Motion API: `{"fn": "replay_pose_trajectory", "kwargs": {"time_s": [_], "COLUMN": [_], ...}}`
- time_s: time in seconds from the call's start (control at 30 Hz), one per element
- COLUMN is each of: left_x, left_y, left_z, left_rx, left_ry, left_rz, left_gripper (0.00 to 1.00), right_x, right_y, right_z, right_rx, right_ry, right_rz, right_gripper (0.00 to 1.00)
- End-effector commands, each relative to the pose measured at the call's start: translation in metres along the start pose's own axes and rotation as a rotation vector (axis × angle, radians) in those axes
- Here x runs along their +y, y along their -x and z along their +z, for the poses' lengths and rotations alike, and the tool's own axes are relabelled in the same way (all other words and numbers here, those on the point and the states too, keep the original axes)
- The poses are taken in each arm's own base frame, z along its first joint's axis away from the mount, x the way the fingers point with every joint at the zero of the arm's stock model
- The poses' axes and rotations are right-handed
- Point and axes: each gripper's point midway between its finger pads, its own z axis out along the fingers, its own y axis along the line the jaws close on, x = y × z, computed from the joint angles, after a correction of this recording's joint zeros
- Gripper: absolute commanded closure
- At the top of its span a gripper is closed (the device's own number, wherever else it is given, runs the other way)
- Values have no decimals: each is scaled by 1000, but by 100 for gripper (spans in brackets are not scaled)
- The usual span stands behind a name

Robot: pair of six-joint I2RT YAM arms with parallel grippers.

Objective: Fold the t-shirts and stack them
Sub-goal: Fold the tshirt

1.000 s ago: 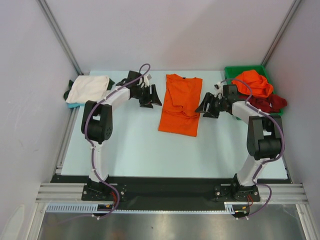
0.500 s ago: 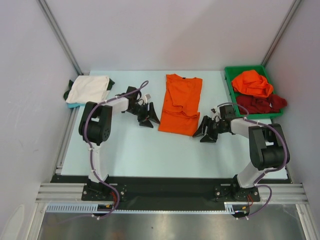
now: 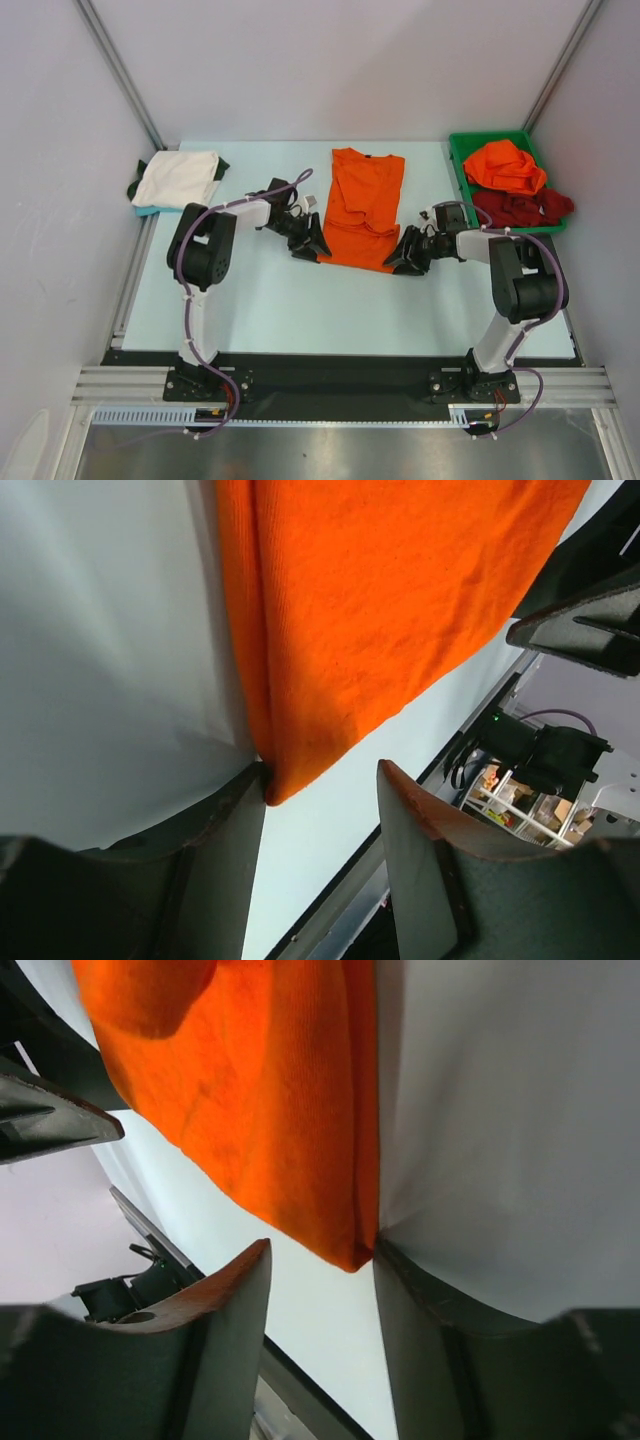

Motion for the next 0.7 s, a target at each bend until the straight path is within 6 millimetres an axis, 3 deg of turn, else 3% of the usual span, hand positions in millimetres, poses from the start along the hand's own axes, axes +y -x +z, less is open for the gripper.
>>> {"fn": "replay_pose_trajectory", "kwargs": {"time_s": [0.0, 0.2, 0.3, 0.4, 0.43, 0.57, 0.67], "left_x": [8, 9, 9, 6, 5, -3, -21], "left_y": [10, 12, 12, 12, 10, 4, 5], "left_z": [7, 8, 6, 5, 4, -5, -19], "left_rx": [-17, -25, -27, -35, -36, -46, -82], "left_ry": [29, 30, 32, 29, 28, 16, -12], "left_rz": [13, 15, 18, 27, 32, 46, 92], "left_gripper": [46, 59, 75, 90, 99, 100, 100], "right_x": [-2, -2, 2, 8, 9, 26, 39], "right_y": [12, 12, 14, 15, 14, 14, 9], "right_z": [6, 10, 8, 5, 4, -13, -29], "right_rx": [-26, -15, -17, -29, -27, -30, -25], "right_ry": [-2, 7, 24, 49, 51, 77, 91], "right_rz": [3, 23, 20, 6, 1, -60, -110], "right_gripper": [51, 63, 73, 92, 98, 100, 100]}}
